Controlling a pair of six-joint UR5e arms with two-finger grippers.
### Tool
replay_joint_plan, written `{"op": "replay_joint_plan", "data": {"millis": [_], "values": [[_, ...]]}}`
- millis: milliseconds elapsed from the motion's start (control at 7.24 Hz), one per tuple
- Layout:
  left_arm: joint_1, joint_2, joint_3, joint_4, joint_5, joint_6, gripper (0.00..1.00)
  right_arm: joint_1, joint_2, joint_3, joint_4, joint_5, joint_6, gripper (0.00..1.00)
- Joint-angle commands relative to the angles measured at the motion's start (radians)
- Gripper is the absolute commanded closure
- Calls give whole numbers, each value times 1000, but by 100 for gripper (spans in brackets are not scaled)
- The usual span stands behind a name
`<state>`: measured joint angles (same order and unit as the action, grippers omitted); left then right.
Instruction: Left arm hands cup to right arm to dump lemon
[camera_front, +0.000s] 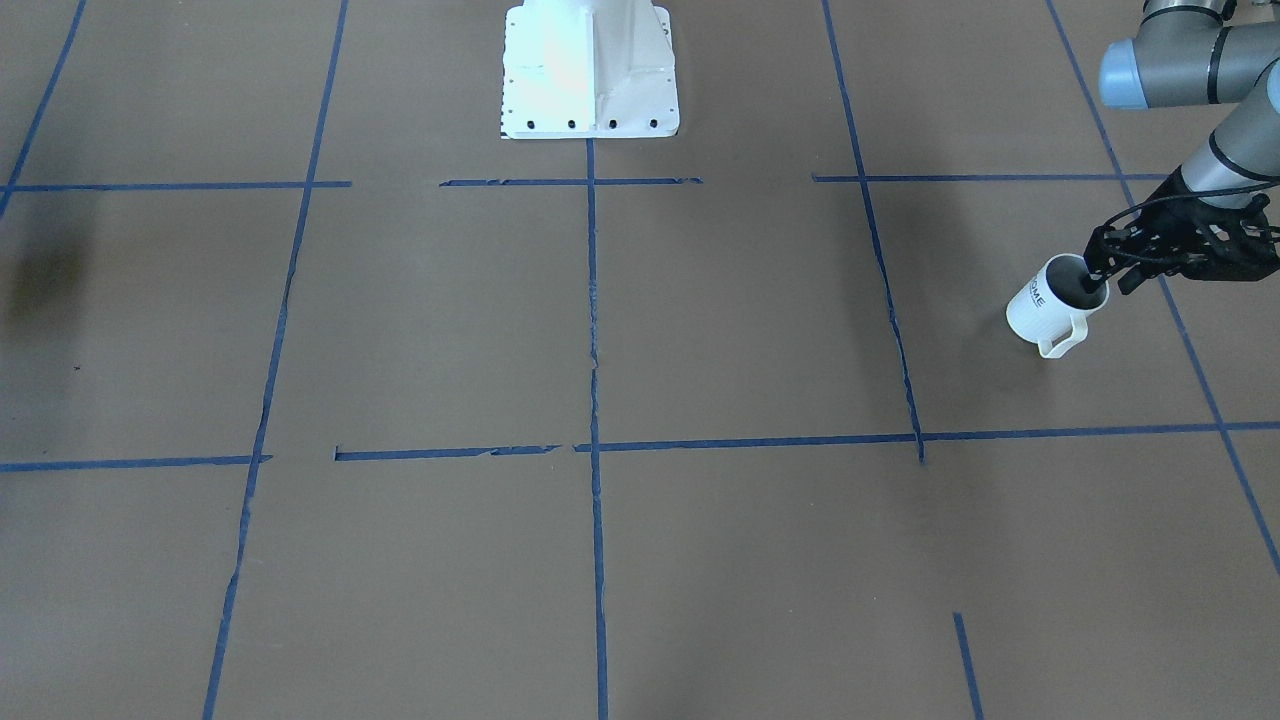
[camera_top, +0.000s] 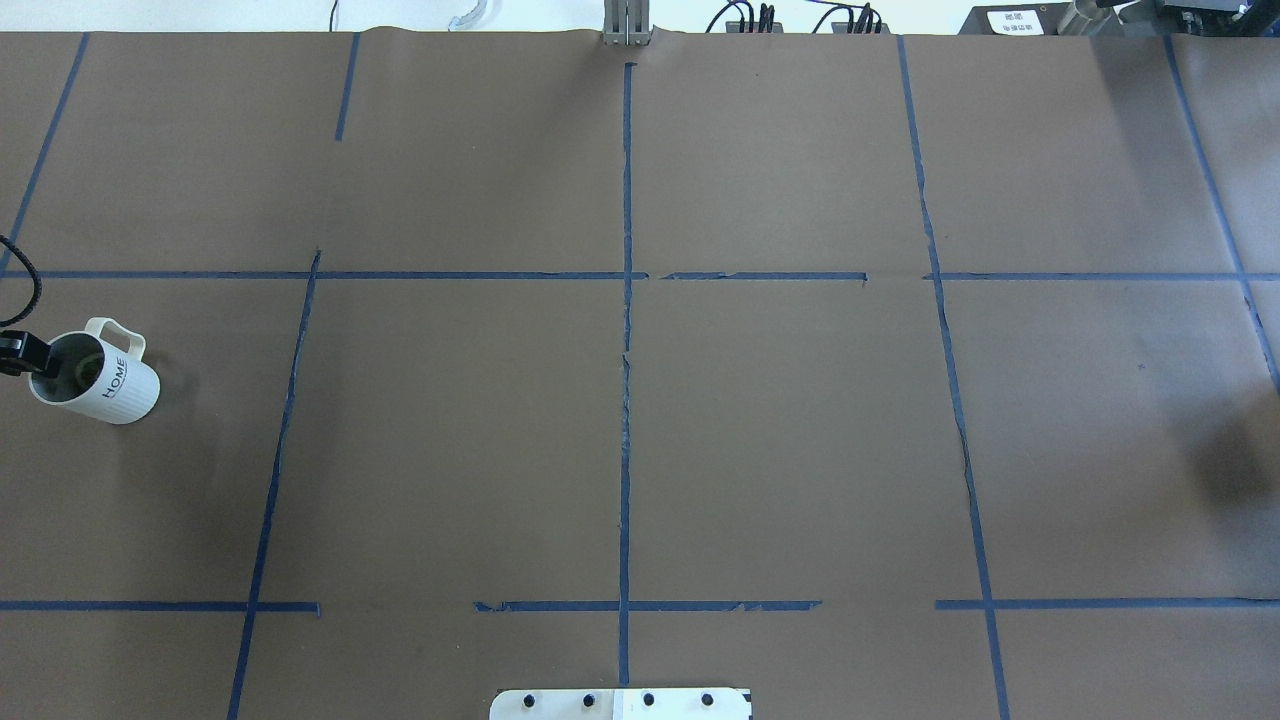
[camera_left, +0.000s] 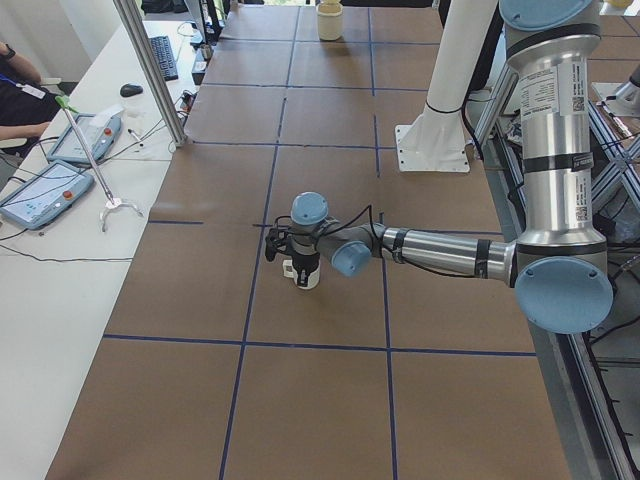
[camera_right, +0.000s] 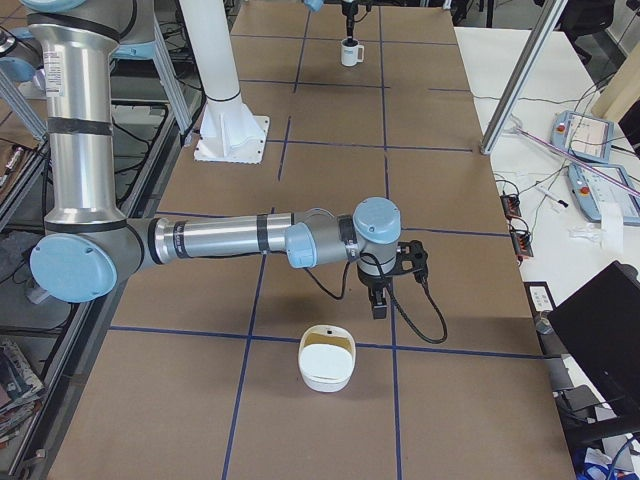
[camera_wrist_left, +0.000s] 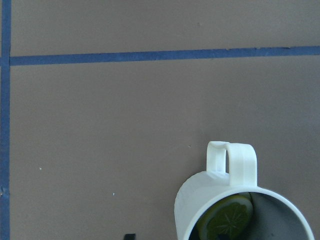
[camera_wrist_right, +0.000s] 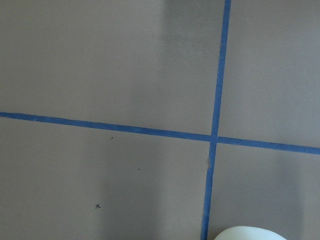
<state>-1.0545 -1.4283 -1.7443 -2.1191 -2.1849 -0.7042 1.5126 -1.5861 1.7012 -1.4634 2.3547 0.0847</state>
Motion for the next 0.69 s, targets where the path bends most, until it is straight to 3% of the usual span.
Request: {"op": "replay_joint_plan", "data": {"millis": [0, 276, 553], "values": [[-1, -1, -12, 7, -2, 3, 100, 0, -2, 1, 0, 0, 1, 0], [-15, -17, -67, 113, -13, 3, 100, 0, 0, 3, 9, -3, -11, 0], [-31, -84, -185, 346, -10, -56, 100, -6, 0, 1, 121, 0, 3, 0]]}}
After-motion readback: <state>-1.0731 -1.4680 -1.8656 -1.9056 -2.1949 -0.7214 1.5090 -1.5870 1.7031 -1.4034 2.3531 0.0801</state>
